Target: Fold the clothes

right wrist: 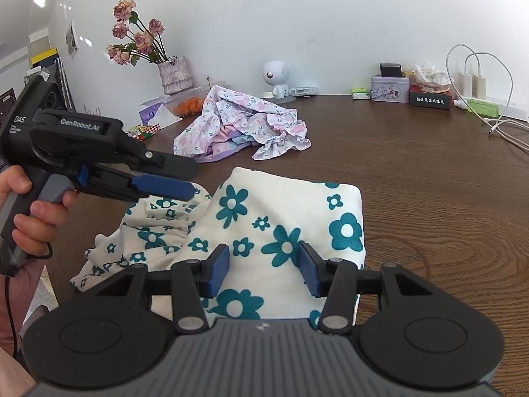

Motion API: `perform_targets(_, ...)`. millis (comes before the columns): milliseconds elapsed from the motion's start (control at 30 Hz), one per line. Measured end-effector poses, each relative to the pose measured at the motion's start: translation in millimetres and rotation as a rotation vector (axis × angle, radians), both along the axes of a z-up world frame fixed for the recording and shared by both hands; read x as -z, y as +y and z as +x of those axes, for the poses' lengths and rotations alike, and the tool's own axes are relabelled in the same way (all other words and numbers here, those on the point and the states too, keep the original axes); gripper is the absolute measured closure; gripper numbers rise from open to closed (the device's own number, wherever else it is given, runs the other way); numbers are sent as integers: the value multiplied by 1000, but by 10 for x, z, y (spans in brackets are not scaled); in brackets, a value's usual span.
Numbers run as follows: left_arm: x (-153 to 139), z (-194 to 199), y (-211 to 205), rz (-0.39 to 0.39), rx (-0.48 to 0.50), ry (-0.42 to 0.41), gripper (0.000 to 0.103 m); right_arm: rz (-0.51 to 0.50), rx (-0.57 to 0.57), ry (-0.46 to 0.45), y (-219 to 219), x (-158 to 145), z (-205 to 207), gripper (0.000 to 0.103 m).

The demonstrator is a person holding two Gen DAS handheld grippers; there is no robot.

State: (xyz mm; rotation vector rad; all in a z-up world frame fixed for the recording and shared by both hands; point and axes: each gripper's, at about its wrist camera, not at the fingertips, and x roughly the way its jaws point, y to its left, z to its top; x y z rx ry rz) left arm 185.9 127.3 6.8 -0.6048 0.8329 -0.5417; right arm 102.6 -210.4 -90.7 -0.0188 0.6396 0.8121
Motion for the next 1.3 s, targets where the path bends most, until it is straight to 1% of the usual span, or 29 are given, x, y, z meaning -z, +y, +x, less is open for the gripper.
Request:
perform_targets(67, 23, -10, 67, 24, -27, 19, 61, -13, 3, -1, 29, 0, -4, 55)
perform_targets(133, 106, -15, 94, 42, -37, 51, 62, -8, 5, 0, 9, -10, -15, 55)
perform_targets(267, 262, -44, 85, 47, -35, 80, 64, 1, 9, 2, -32, -31, -36, 55)
perform_targets(300, 282, -52, 74, 50, -36, 79, 66, 4, 10, 3, -42, -37, -41, 55)
perform_targets(367, 318, -63, 53, 61, -36, 75, 73, 9, 12, 4, -63, -47, -51, 55)
perform_targets(400, 340, -69, 35, 66, -34, 75, 75, 11, 13, 4, -73, -52, -56, 55)
perform_targets(467, 368, -70, -20, 80, -24, 70, 80, 16, 15, 5, -93, -63, -67, 55)
perform_targets(533, 368, -73, -74, 87, -12, 62, 80, 27, 23, 7, -142, -86, -79, 55)
perform_targets(667, 389, -51, -252, 76, 37, 59, 80, 75, 73, 10, -382, -164, -81, 55)
perform_targets(800, 392, -24, -477, 65, 86, 65, 80, 102, 160, -1, -654, -236, -51, 52)
perform_targets(867, 366, -17, -534, 47, 94, 68, 73, 100, 203, -4, -774, -249, -30, 52)
perform_targets(1000, 225, -66, -517, -43, 100, 20, 54, 96, 261, 0, -961, -235, -12, 47)
perform_targets(1100, 184, -80, -586, -79, 137, 21, 52, 99, 265, 9, -998, -197, -2, 46)
perform_targets(1300, 250, -57, -782, -39, 155, 55, 52, 100, 230, 16, -928, -139, -21, 44)
